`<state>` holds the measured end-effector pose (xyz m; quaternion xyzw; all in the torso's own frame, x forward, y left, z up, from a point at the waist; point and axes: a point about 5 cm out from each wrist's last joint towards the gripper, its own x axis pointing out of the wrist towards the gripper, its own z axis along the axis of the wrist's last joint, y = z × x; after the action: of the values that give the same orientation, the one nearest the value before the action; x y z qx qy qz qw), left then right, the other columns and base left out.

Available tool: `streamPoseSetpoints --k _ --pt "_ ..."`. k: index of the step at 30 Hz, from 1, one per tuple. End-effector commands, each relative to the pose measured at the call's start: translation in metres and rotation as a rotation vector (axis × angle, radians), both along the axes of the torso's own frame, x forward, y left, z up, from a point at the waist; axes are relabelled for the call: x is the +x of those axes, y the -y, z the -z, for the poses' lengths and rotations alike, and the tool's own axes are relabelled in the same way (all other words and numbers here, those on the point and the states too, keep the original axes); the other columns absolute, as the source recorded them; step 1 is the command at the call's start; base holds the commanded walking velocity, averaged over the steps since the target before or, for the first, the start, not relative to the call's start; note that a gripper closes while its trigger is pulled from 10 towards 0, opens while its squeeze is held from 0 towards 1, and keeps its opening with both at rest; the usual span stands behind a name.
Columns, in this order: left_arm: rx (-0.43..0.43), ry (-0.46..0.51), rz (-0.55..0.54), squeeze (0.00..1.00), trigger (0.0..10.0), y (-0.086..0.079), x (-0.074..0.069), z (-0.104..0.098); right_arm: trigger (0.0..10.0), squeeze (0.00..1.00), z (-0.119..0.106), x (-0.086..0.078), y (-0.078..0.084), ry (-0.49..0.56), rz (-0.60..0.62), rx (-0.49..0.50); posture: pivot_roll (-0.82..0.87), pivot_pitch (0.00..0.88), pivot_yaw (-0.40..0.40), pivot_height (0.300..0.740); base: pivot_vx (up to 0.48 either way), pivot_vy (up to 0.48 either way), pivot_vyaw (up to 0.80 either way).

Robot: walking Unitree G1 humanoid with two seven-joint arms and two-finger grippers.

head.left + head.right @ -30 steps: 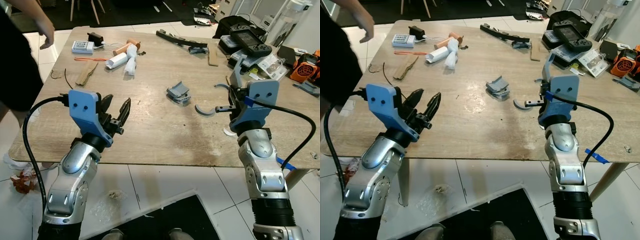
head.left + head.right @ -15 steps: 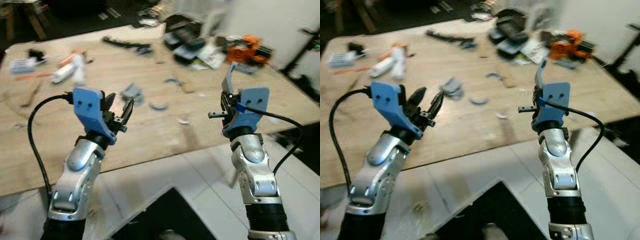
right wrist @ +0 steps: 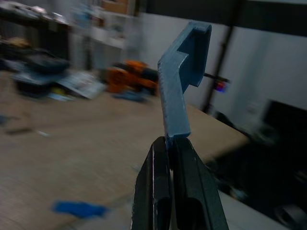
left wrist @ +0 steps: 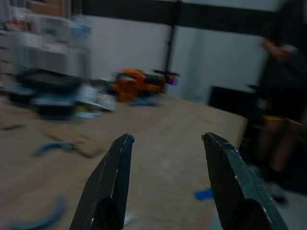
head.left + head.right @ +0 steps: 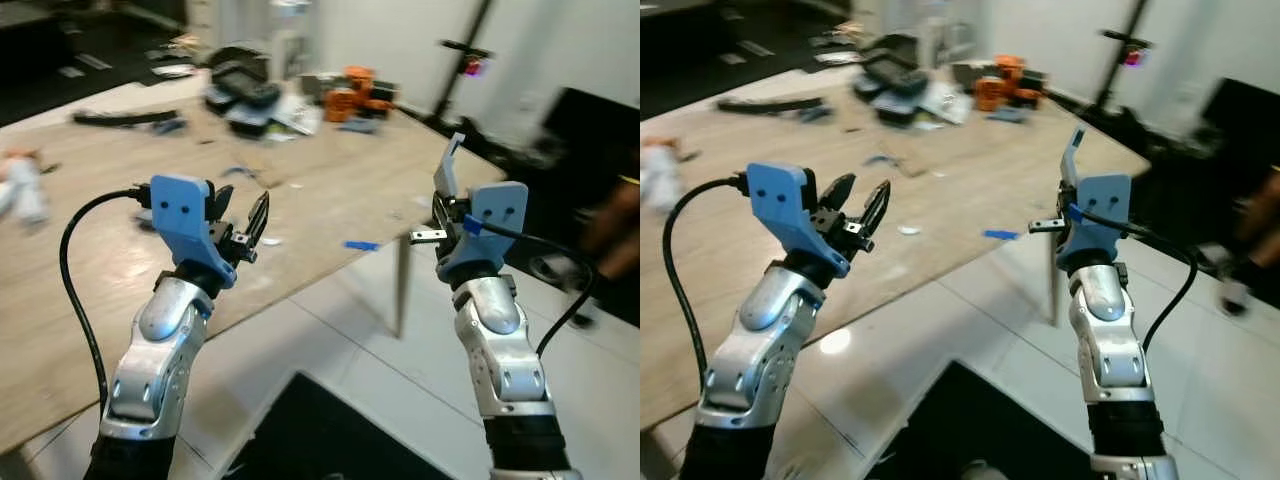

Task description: Picking trash to rubbish bin

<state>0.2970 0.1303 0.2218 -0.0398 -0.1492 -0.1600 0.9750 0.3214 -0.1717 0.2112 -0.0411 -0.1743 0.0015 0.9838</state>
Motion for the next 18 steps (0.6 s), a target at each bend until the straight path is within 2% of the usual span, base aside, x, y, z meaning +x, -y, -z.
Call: streamPoseSetpoints --k 1,18 --pt "0.009 -0.011 -0.006 0.00 10.0 0.0001 0.0001 0.0039 10.0 0.00 -0.0001 -0.0009 -0.0018 0.003 -0.004 -0.002 -0.05 0.154 -0.044 0.740 0.000 0.000 -0.80" --pt "0.012 -0.002 -0.016 0.00 10.0 -0.0010 0.0026 0.0018 10.0 0.00 0.0040 -0.0024 -0.0094 -0.005 -0.017 -0.001 -0.05 0.165 -0.039 0.740 0.000 0.000 -0.80"
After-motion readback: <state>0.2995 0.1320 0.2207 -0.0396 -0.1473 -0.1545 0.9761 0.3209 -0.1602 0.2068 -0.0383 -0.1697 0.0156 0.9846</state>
